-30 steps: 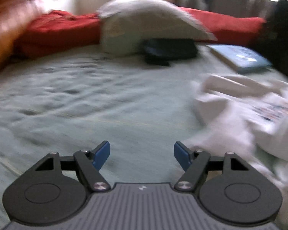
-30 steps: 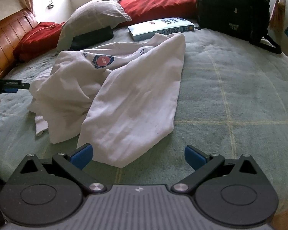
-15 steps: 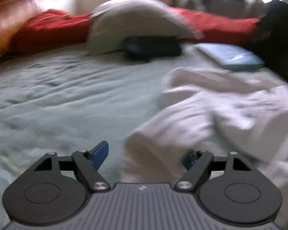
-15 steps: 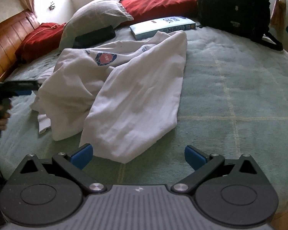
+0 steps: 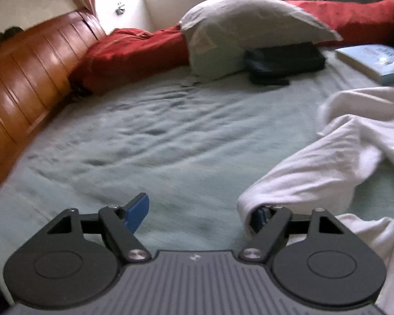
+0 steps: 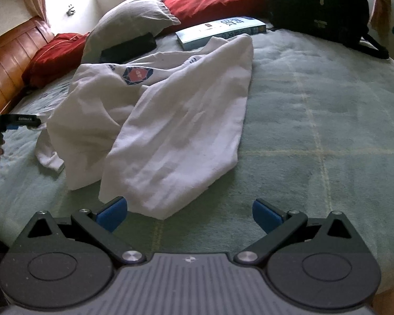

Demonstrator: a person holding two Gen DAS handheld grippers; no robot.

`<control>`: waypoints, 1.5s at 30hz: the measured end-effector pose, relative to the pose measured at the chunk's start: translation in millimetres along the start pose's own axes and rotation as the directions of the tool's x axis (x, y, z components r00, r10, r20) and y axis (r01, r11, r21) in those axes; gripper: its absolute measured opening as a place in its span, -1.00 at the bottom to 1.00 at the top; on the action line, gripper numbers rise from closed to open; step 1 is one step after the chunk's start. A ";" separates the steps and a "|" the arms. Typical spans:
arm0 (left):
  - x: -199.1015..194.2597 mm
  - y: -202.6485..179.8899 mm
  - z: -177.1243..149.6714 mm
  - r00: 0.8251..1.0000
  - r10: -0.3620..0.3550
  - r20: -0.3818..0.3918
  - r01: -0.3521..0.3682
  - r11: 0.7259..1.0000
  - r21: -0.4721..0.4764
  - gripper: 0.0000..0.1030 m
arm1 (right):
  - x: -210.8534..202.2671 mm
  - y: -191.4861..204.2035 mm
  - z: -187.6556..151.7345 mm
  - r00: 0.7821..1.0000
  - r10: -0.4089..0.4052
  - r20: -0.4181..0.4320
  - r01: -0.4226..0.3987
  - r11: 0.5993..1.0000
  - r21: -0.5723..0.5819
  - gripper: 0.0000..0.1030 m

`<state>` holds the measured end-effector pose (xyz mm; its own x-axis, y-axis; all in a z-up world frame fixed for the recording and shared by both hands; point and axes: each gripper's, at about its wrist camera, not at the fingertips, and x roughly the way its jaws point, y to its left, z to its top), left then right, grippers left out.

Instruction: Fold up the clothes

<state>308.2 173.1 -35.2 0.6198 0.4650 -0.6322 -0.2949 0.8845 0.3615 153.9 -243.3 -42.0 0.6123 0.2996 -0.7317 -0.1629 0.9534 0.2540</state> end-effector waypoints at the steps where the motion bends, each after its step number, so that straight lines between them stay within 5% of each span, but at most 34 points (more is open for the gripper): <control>1: 3.7 4.4 3.7 1.000 0.029 0.006 -0.029 0.999 0.016 0.52 | -0.1 0.0 0.2 1.000 0.002 0.002 -0.002 1.000 -0.001 1.00; 8: 31.3 34.5 33.4 0.988 0.152 0.025 -0.153 0.988 0.035 0.52 | 5.8 -3.9 0.1 1.000 -0.014 -0.010 0.014 1.000 0.013 1.00; 16: 60.1 38.2 56.9 0.976 0.215 0.034 -0.218 0.971 0.096 0.52 | 11.0 -10.8 0.8 0.999 -0.033 -0.017 0.034 0.999 0.029 1.00; 20: 67.5 47.3 65.4 0.972 0.233 0.037 -0.235 0.970 0.056 0.53 | 12.4 -14.8 1.9 0.999 -0.043 -0.017 0.043 0.998 0.037 1.00; 24: 73.7 53.3 61.7 0.993 0.104 -0.047 -0.103 0.994 0.020 0.52 | 14.7 -15.7 2.0 0.999 -0.046 -0.019 0.047 0.998 0.039 1.00; 30: 59.2 54.3 40.0 0.992 -0.024 -0.124 0.020 0.999 -0.029 0.48 | 14.2 -11.6 2.0 0.999 -0.038 -0.021 0.038 0.999 0.026 1.00; 33: 37.8 56.9 33.3 0.978 -0.170 -0.122 0.156 0.982 -0.110 0.51 | 12.4 -9.8 1.1 0.999 -0.030 -0.018 0.031 0.999 0.025 1.00; 38: 28.2 31.6 25.8 0.929 -0.337 -0.151 0.309 0.933 -0.182 0.54 | 11.1 -3.4 -0.3 1.000 -0.018 -0.018 0.018 1.000 0.024 1.00; 42: 45.6 4.0 19.3 0.914 -0.363 -0.183 0.322 0.921 -0.221 0.54 | 1.0 4.1 -2.3 1.000 -0.019 -0.002 0.019 1.000 0.001 1.00; 45: 62.5 -6.7 13.2 0.921 -0.332 -0.205 0.282 0.929 -0.238 0.62 | -7.0 5.3 -1.3 1.000 -0.025 0.017 0.025 1.000 0.001 1.00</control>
<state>358.6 195.7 -68.1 0.5193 0.1418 -0.8428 -0.2724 0.9622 -0.0060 147.8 -240.3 -36.3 0.6294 0.2753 -0.7267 -0.1470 0.9604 0.2365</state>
